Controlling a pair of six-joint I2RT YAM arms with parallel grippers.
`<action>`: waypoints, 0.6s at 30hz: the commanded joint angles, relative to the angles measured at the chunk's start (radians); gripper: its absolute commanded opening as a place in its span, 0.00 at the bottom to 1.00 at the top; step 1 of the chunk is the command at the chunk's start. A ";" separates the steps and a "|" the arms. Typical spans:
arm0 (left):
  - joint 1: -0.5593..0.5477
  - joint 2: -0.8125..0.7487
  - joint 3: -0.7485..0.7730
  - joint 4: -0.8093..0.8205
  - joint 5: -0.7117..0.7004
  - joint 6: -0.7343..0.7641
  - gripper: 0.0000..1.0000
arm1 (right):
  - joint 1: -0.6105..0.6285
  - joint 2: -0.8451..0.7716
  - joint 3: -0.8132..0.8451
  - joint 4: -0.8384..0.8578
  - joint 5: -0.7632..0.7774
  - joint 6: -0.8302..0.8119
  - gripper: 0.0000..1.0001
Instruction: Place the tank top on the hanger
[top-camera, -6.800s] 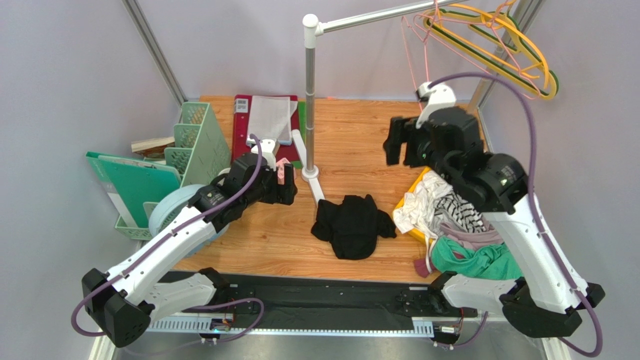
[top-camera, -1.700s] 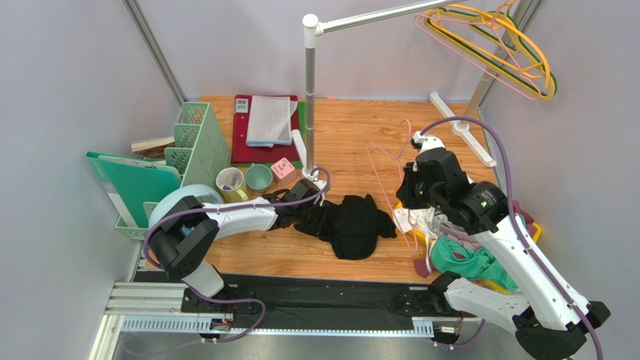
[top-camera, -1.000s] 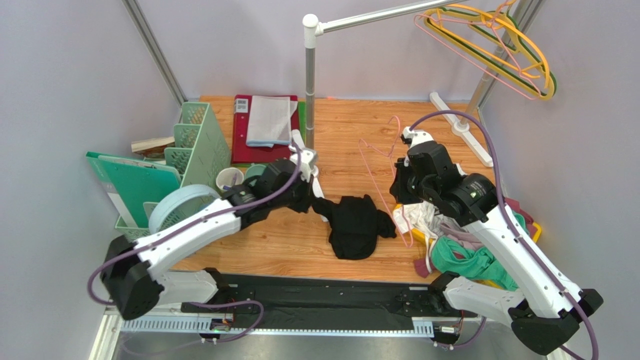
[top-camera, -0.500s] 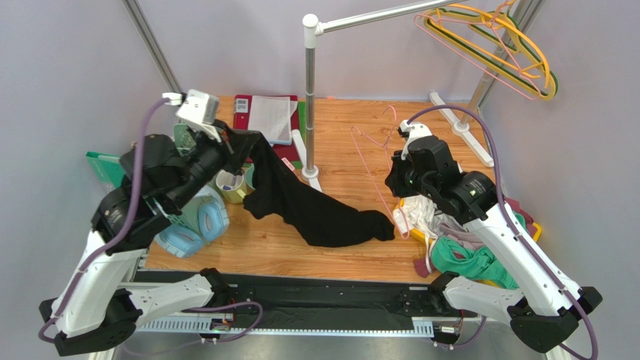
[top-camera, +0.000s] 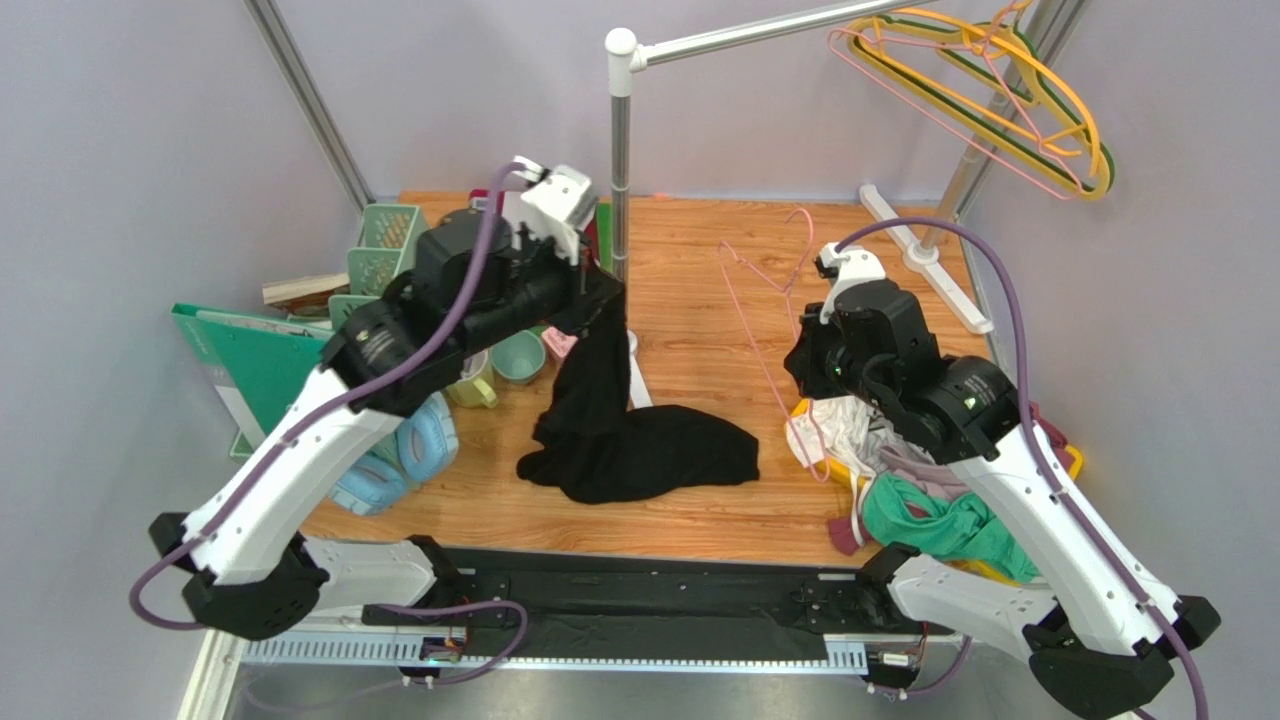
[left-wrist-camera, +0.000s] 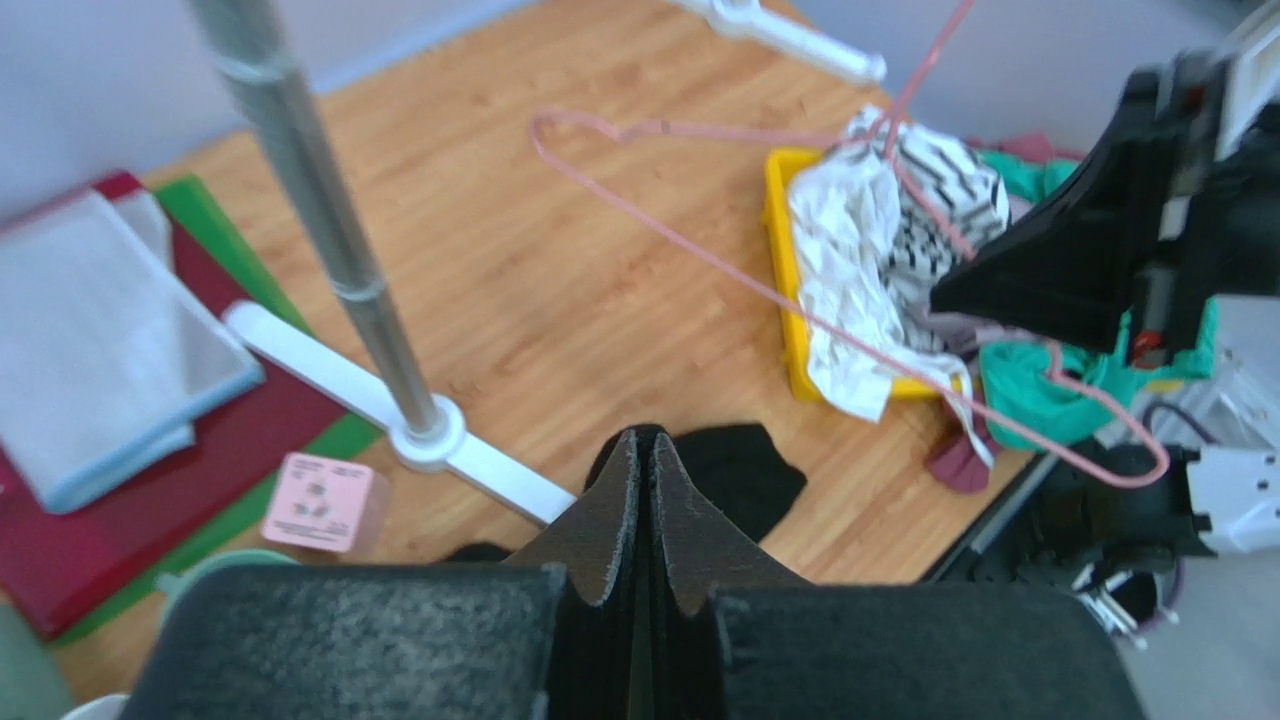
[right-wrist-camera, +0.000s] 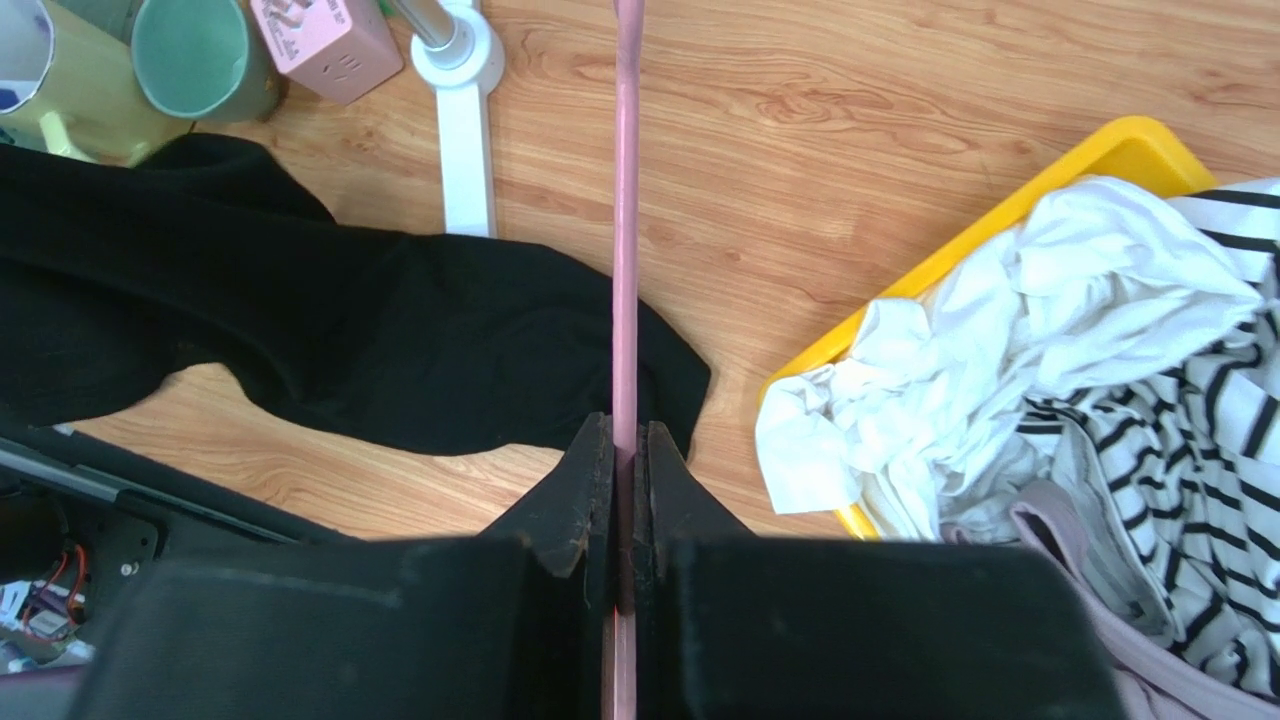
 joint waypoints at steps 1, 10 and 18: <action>-0.013 0.065 -0.078 0.089 0.146 -0.078 0.00 | 0.006 -0.047 0.041 -0.028 0.087 0.010 0.00; -0.030 0.214 -0.334 0.204 0.198 -0.231 0.00 | 0.006 -0.090 0.047 -0.137 0.109 0.051 0.00; 0.108 0.309 -0.427 0.299 0.367 -0.215 0.00 | 0.006 -0.204 -0.081 -0.144 -0.067 0.099 0.00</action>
